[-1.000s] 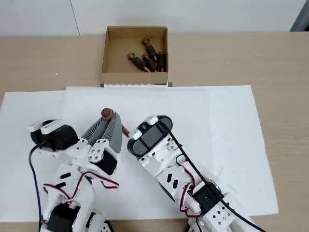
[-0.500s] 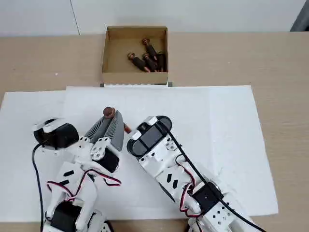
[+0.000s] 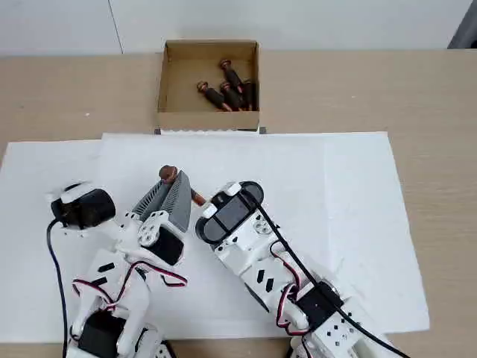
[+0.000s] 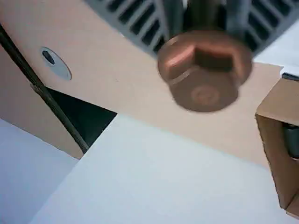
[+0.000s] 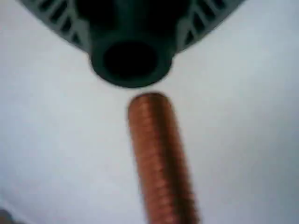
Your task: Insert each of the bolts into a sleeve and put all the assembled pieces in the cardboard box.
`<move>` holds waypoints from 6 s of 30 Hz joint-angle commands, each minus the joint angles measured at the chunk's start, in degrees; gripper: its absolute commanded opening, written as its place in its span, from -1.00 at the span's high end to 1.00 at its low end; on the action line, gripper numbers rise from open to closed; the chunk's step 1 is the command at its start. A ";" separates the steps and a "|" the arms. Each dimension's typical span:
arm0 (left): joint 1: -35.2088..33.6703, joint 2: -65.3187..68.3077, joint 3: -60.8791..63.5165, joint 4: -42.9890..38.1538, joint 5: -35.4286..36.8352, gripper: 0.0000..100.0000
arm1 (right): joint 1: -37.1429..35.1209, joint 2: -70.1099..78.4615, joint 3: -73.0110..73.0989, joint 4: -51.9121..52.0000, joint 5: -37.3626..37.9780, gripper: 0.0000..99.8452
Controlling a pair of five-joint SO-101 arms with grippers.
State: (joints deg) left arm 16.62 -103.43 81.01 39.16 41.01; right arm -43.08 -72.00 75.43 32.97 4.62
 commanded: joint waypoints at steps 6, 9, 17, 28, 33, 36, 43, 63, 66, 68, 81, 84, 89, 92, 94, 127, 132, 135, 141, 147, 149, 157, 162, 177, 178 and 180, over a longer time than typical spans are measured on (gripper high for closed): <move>0.09 -0.44 -0.22 -2.29 0.44 0.99 | -2.33 -0.66 -0.88 -1.45 0.70 0.99; 0.18 -0.44 1.10 -2.29 0.44 0.99 | -2.51 -0.66 -0.88 -1.45 0.70 0.99; 0.18 -0.44 2.15 -2.37 0.44 0.99 | -2.24 -0.66 -0.88 -1.45 0.79 0.99; 2.90 -0.44 2.15 -2.20 0.09 0.99 | -0.84 -0.66 -0.88 -1.45 0.79 0.99; 2.90 -0.44 2.15 -2.20 -2.29 0.99 | 0.84 -0.66 -0.88 -1.45 0.79 0.99; 2.90 -0.44 2.15 -2.20 -2.29 0.99 | 0.57 -0.66 -0.88 -1.45 0.79 0.99; 4.57 -0.44 2.59 -2.20 -2.37 0.99 | 0.57 -0.66 -0.88 -1.45 0.79 0.99; 16.79 -0.44 6.73 10.90 -14.59 0.99 | 0.57 -0.66 -0.88 -4.26 0.79 0.99; 16.70 -0.44 6.73 10.81 -14.68 0.99 | 0.57 -0.66 -0.88 -4.26 0.79 0.99; 16.62 -0.44 6.73 10.81 -14.68 0.99 | 0.57 -0.66 -0.88 -4.26 0.79 0.99; 8.70 -0.44 6.46 10.11 -21.19 0.56 | 0.57 -0.66 -0.62 -3.91 0.79 0.99; 8.88 -0.44 5.32 10.37 -21.19 0.56 | 0.57 -0.66 -0.53 -3.91 0.79 0.99; 8.79 -0.44 4.70 10.46 -21.19 0.56 | 0.84 -0.66 -0.44 -3.82 0.79 0.99; 8.70 -0.44 2.86 10.46 -21.19 0.56 | 0.84 -0.66 0.09 -3.82 0.79 0.99; 8.62 -0.44 0.66 10.46 -21.19 0.56 | 0.92 -0.66 0.18 -3.82 0.79 0.99; -8.09 -0.26 11.30 15.30 -38.24 0.99 | 19.38 2.68 -12.84 13.58 -9.93 1.00; -8.18 -0.44 13.14 17.05 -38.15 0.99 | 21.14 14.02 -26.73 17.36 -12.13 0.99; -8.18 -0.44 13.32 17.23 -38.07 0.99 | 21.85 23.69 -36.48 19.82 -12.57 0.99; -8.18 -0.44 13.32 17.32 -38.07 0.99 | 23.87 43.56 -57.41 22.81 -12.40 0.99; -8.18 -0.44 13.32 17.32 -37.89 0.99 | 24.40 63.43 -76.84 23.69 -8.00 0.99; -8.18 -0.44 13.32 17.32 -37.89 0.99 | 24.40 69.49 -83.25 23.52 -6.77 0.99; -8.18 -0.44 13.32 17.32 -37.89 0.99 | 24.48 92.09 -107.34 23.69 0.35 0.99; -8.18 -0.44 13.32 17.32 -37.89 0.99 | 24.48 103.25 -119.82 23.16 5.36 0.99; -8.18 -0.44 13.32 17.32 -37.89 0.99 | 19.65 127.69 -149.63 18.24 18.20 0.99; -8.18 -0.44 13.32 17.32 -37.89 0.99 | 18.86 129.27 -151.30 18.24 18.99 0.99; -8.18 -0.44 13.32 17.32 -37.89 0.99 | 17.71 131.91 -153.85 18.24 19.96 0.99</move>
State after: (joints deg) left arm 8.70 -103.43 94.64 56.22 2.86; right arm -23.56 59.08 -71.74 53.10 22.64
